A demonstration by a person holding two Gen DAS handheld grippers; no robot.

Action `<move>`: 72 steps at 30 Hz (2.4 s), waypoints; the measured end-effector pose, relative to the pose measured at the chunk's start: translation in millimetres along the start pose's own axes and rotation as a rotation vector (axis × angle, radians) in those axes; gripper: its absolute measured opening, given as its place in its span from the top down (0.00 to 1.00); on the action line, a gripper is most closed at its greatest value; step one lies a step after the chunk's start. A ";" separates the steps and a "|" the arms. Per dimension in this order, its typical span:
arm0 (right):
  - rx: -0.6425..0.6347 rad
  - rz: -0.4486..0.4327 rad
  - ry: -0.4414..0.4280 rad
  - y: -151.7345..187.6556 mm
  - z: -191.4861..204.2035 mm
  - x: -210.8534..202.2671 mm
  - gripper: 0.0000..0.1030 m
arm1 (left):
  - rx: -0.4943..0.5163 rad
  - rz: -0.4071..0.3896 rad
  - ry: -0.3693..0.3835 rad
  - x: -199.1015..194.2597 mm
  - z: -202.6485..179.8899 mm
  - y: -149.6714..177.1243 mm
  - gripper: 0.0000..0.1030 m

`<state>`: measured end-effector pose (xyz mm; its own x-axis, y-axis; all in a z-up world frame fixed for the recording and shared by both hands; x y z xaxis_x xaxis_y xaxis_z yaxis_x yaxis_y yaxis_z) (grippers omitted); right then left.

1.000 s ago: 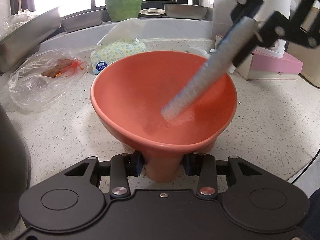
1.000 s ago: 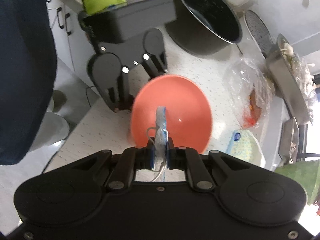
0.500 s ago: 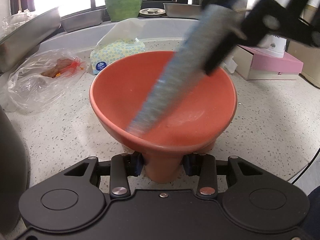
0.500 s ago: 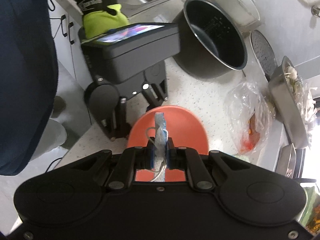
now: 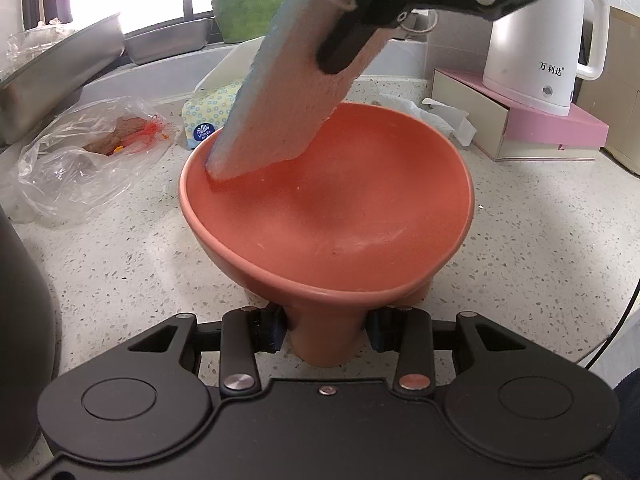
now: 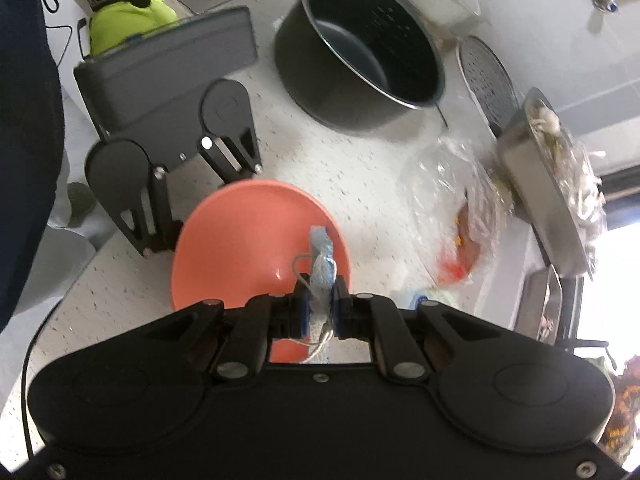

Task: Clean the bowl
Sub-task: 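Keep scrubbing the bowl interior with the sponge, right gripper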

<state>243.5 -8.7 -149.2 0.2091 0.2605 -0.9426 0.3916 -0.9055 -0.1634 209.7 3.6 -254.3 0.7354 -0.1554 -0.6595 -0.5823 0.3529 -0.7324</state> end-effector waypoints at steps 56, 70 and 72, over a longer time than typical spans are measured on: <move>0.051 -0.029 0.082 13.1 8.1 4.5 0.88 | -0.025 0.022 -0.038 2.8 -4.2 -6.0 0.63; -0.006 0.030 0.003 22.2 49.0 -6.9 0.88 | -0.020 0.024 -0.030 -0.2 -5.8 -4.1 0.63; -0.013 0.021 -0.014 17.6 57.1 -6.0 0.88 | -0.023 0.023 -0.029 0.3 -5.3 -4.2 0.63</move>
<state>197.9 -45.3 -163.0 0.2047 0.2368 -0.9497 0.3991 -0.9062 -0.1399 210.6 -2.8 -252.4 0.7313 -0.1208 -0.6713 -0.6066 0.3349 -0.7211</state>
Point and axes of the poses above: each gripper's, at about its wrist camera, not at the fingertips, and x roughly the way its jaws point, z to its left, y to its underside, the point moved 9 cm from there along x, roughly the way its jaws point, and after that the axes turned 13 degrees about -y, right-handed, at the moved point
